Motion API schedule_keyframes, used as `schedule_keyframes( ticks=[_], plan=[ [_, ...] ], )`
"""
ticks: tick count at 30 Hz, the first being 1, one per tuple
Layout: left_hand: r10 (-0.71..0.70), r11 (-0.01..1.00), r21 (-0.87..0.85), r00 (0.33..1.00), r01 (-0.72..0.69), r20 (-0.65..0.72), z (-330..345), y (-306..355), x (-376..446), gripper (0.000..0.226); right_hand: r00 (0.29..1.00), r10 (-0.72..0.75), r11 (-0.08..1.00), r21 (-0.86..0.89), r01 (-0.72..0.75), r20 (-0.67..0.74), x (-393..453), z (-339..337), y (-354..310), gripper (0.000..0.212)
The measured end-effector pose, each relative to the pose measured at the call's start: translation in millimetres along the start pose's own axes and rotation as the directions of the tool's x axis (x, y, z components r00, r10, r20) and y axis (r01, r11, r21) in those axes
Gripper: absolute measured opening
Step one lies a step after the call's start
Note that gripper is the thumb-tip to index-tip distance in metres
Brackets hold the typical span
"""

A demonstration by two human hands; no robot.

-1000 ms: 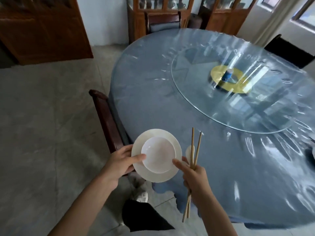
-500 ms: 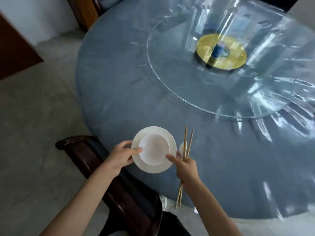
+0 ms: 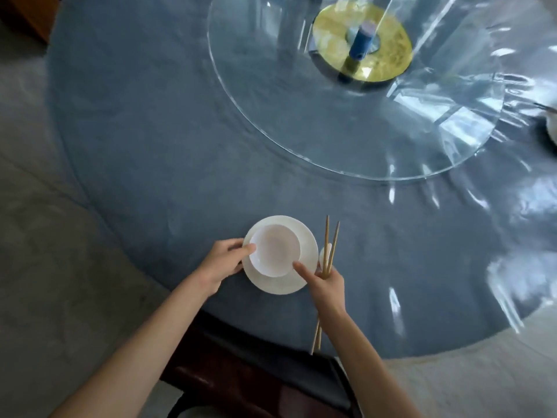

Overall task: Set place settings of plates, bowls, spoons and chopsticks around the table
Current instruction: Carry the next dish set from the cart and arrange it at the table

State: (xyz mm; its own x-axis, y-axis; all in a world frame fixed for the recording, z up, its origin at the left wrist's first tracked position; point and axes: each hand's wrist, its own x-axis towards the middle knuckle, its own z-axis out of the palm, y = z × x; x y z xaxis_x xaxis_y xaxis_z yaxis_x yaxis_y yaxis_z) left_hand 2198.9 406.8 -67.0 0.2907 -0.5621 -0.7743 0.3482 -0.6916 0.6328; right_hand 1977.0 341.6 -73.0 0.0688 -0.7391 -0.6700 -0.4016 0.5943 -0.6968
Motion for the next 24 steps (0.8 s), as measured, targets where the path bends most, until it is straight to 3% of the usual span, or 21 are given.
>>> schedule_keyframes(
  ticks=[4, 5, 7, 9, 11, 13, 15, 17, 20, 24],
  plan=[
    [0.058, 0.986, 0.157, 0.998, -0.060, 0.016, -3, 8, -7, 0.005, 0.997, 0.011, 1.000, 0.001, -0.011, -0.079, -13, -1, -4, 0.053],
    [0.077, 0.971, 0.227, 0.997, -0.077, 0.007, -1, 10, -12, 0.016, 0.993, 0.042, 0.999, 0.026, -0.039, -0.107, -17, -4, -8, 0.060],
    [0.188, 0.907, 0.398, 0.979, -0.140, -0.083, 3, 18, -30, 0.044, 0.984, 0.096, 0.993, 0.075, -0.086, -0.150, -27, -12, -21, 0.067],
    [0.334, 0.851, 0.453, 0.940, -0.265, -0.078, 13, 27, -53, 0.033, 0.983, 0.102, 0.989, 0.119, -0.084, -0.154, -41, -20, -37, 0.063],
    [0.309, 0.879, 0.362, 0.949, -0.310, 0.063, 26, 37, -75, 0.020, 0.990, 0.023, 0.991, 0.132, -0.005, -0.136, -60, -23, -51, 0.057],
    [0.191, 0.958, 0.173, 0.958, -0.230, 0.214, 44, 44, -96, 0.022, 0.991, -0.108, 0.981, 0.151, 0.119, -0.075, -81, -18, -65, 0.047],
    [0.181, 0.977, 0.059, 0.939, -0.207, 0.291, 61, 47, -111, 0.025, 0.969, -0.242, 0.949, 0.218, 0.229, 0.037, -98, -6, -77, 0.036],
    [0.224, 0.974, -0.045, 0.929, -0.221, 0.294, 71, 44, -120, 0.027, 0.950, -0.310, 0.930, 0.220, 0.296, 0.034, -107, 5, -78, 0.029],
    [0.228, 0.970, -0.151, 0.935, -0.193, 0.271, 72, 40, -128, 0.031, 0.923, -0.378, 0.922, 0.060, 0.382, -0.068, -117, 13, -70, 0.038],
    [0.210, 0.963, -0.220, 0.942, -0.154, 0.262, 66, 27, -127, 0.032, 0.898, -0.432, 0.893, 0.103, 0.438, -0.082, -129, 18, -59, 0.042]
  ],
)
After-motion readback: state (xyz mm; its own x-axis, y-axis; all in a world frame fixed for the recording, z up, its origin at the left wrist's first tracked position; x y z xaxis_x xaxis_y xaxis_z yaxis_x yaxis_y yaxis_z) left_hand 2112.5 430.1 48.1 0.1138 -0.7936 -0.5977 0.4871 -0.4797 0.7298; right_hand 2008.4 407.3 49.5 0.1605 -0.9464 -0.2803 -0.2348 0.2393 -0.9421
